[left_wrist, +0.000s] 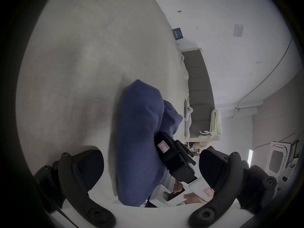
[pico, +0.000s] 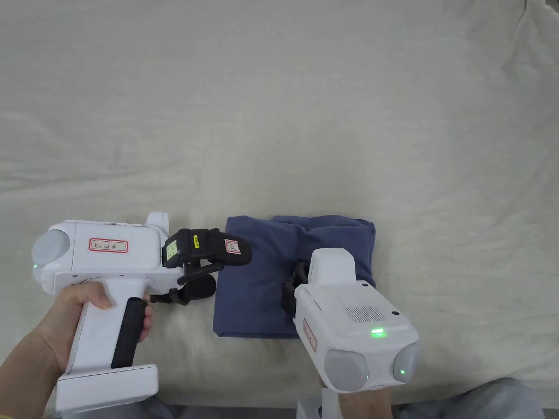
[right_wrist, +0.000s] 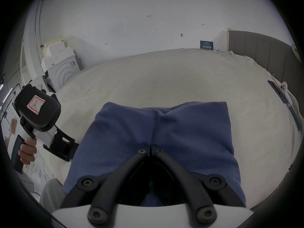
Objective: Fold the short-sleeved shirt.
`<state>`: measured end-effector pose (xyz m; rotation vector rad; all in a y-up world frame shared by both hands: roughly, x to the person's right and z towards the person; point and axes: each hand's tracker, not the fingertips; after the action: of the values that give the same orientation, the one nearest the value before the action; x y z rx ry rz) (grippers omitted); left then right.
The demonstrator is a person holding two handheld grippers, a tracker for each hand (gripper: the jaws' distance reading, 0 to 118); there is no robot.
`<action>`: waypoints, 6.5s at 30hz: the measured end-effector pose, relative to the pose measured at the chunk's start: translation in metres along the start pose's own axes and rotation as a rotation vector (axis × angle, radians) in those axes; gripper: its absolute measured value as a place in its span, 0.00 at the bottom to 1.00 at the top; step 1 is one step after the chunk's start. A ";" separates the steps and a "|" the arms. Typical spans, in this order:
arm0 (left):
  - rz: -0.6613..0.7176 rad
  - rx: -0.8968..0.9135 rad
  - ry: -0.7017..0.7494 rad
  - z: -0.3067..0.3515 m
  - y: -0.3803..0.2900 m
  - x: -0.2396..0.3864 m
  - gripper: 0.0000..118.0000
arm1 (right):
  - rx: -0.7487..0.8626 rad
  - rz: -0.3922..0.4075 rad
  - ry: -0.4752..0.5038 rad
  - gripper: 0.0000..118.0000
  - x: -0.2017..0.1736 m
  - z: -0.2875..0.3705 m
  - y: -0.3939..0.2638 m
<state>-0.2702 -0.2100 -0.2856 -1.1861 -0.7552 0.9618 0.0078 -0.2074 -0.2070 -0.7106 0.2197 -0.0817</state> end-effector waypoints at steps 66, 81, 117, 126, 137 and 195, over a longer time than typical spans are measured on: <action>-0.538 0.853 1.872 0.284 0.060 0.088 0.77 | 0.286 0.119 -0.202 0.00 0.074 0.135 0.134; -0.991 1.142 1.141 0.098 -0.018 0.263 0.24 | 0.450 0.085 -0.220 0.00 0.117 0.190 0.152; -0.839 1.029 0.874 0.001 -0.118 0.186 0.00 | 0.484 0.054 -0.172 0.00 0.109 0.184 0.101; -0.843 1.013 0.871 -0.004 -0.124 0.179 0.00 | 0.475 0.037 -0.166 0.00 0.111 0.184 0.098; -0.847 1.016 0.872 -0.004 -0.127 0.180 0.00 | 0.485 0.047 -0.167 0.00 0.108 0.184 0.099; -0.849 1.011 0.862 -0.012 -0.130 0.183 0.00 | 0.483 0.049 -0.146 0.00 0.107 0.186 0.100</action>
<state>-0.1562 -0.0607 -0.1628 -0.2144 0.0268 -0.0068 0.1547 -0.0292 -0.1539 -0.2280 0.0708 -0.0334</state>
